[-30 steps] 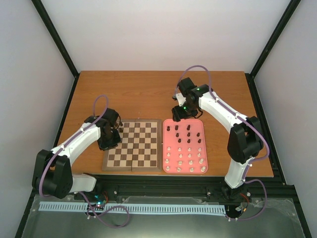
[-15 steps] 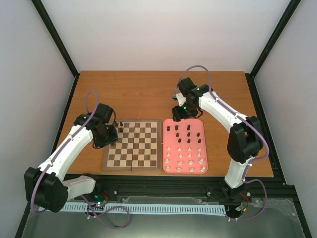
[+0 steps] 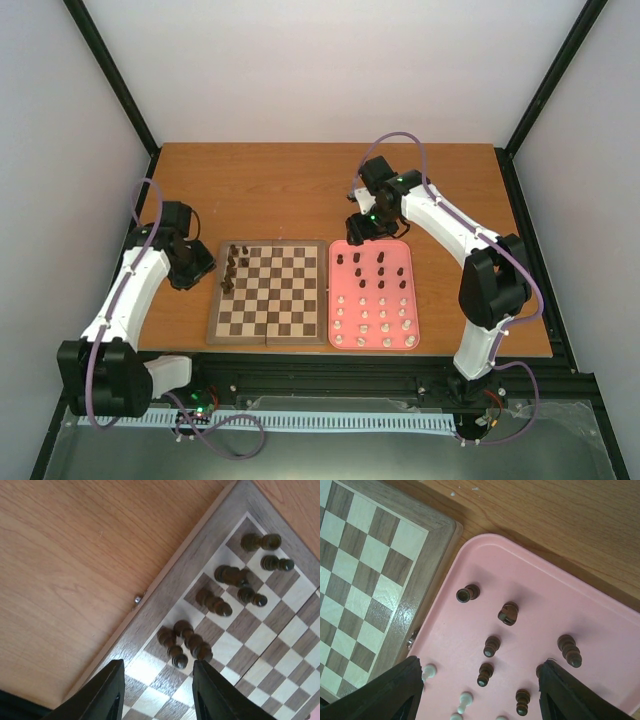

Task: Set up the chess pieces on the board
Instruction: Place the chess piece on the chessboard.

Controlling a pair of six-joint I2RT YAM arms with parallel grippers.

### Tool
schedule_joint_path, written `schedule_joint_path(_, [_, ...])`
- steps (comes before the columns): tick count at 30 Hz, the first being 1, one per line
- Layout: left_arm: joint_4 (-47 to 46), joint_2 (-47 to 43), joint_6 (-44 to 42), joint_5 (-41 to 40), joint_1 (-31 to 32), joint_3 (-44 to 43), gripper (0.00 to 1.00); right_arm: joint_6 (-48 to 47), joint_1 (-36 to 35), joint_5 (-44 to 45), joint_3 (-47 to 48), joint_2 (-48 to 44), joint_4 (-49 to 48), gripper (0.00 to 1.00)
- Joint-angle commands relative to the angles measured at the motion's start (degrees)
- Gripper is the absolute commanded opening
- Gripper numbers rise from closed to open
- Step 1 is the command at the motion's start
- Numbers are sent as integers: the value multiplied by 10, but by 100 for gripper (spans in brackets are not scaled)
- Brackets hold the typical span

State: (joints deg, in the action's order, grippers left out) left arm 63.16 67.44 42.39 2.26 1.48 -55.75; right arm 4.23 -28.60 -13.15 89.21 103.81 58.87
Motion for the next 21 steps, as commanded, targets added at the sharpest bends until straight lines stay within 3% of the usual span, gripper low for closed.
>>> schedule_joint_path(1, [-67, 30, 27, 50, -17, 16, 44, -6, 5, -14, 8, -9, -6, 63])
schedule_joint_path(21, [-103, 110, 29, 63, -23, 55, 43, -6, 5, -37, 0, -2, -12, 63])
